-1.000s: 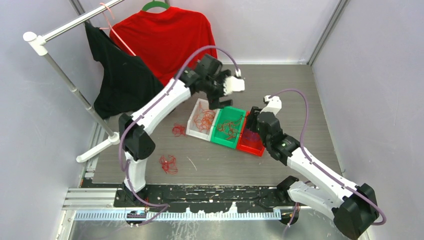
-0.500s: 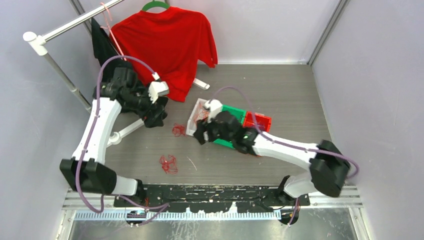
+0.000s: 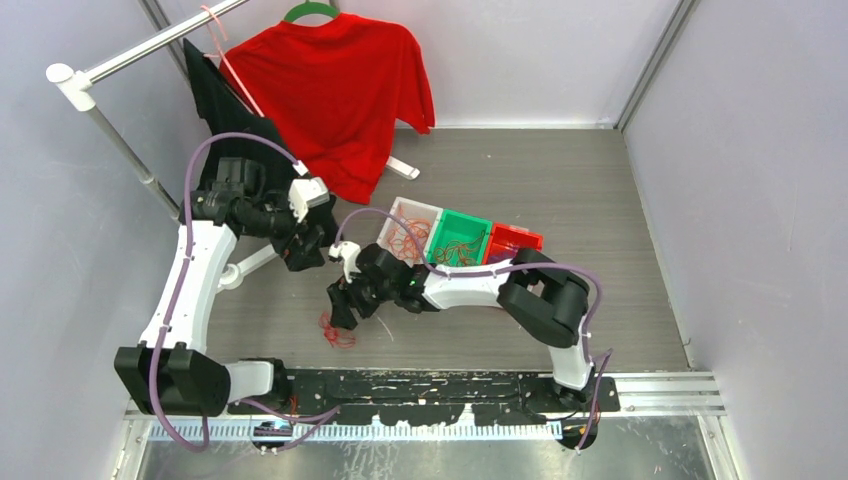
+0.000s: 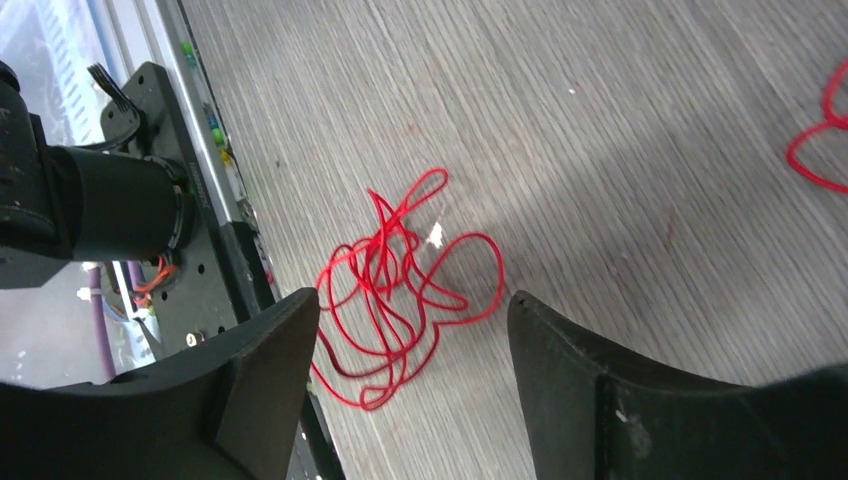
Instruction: Untangle the cables
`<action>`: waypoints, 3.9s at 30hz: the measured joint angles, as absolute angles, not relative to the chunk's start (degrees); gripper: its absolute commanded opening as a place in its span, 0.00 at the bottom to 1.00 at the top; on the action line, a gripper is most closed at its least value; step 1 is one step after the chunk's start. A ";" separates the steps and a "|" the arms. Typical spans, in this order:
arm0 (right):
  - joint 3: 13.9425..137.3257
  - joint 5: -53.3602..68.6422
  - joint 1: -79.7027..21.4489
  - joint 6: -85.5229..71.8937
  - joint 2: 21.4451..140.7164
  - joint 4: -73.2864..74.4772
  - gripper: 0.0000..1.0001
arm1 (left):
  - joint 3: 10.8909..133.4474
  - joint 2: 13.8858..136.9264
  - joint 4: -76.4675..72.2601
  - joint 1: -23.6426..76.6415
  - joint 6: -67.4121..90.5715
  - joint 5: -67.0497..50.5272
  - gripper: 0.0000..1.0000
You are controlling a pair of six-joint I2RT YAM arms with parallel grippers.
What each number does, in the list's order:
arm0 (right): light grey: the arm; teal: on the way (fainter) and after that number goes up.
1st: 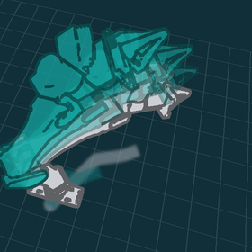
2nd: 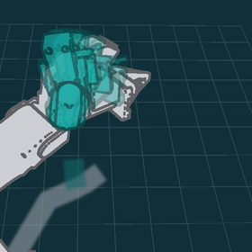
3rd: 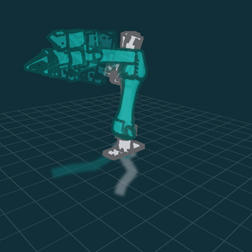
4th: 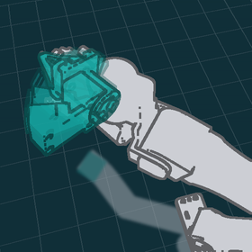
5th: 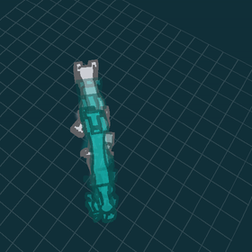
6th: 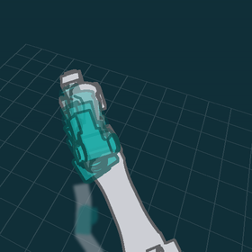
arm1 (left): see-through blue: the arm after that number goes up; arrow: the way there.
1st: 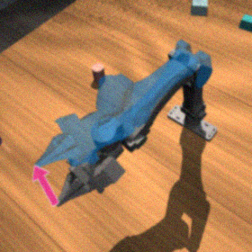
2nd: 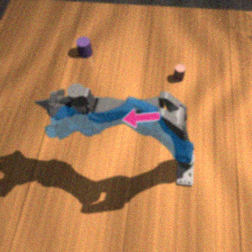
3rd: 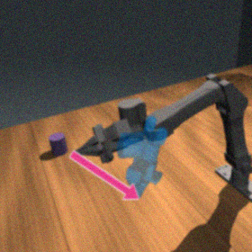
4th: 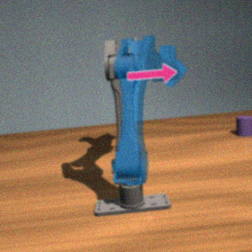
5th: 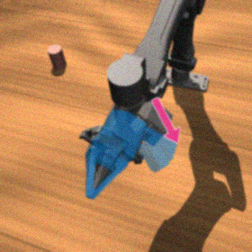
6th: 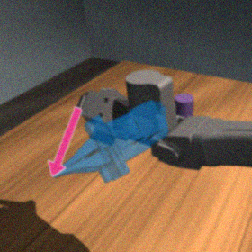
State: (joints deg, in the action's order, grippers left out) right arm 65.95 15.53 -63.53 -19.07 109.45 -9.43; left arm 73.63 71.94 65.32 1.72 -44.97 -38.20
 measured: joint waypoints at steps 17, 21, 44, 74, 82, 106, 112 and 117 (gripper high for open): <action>66.24 16.64 -61.76 -18.06 104.92 -7.53 0.01 | 73.71 71.02 65.23 1.69 -45.74 -35.22 0.90; 62.17 16.91 -59.07 -17.87 95.85 -7.68 0.01 | 73.71 71.00 65.36 1.69 -46.76 -35.11 0.89; 63.11 24.36 -42.33 -21.76 70.32 -6.52 0.01 | 74.02 68.62 67.96 1.69 -48.36 -40.82 0.84; 63.90 0.64 -34.63 -7.70 83.13 9.37 0.06 | 72.47 68.38 60.36 1.69 -37.74 -37.04 1.00; 67.35 -8.27 -34.59 -7.68 93.89 15.49 0.39 | 72.07 69.52 58.33 1.69 -34.74 -34.54 1.00; 65.56 -9.54 -34.39 -14.41 72.64 10.26 0.57 | 72.25 102.35 47.79 10.83 -41.60 -28.14 0.63; 61.78 -4.80 -34.39 -17.63 72.49 8.51 0.51 | 76.47 107.09 45.39 11.31 -42.00 -28.27 0.60; 59.55 -1.96 -34.39 -19.35 72.49 8.10 0.47 | 77.38 108.79 43.83 11.99 -41.98 -28.69 0.53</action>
State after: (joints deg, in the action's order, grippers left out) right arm 59.55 -1.96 -34.39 -19.35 72.49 8.10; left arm 77.38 108.79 43.83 11.99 -41.98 -28.69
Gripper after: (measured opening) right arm 0.490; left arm 0.589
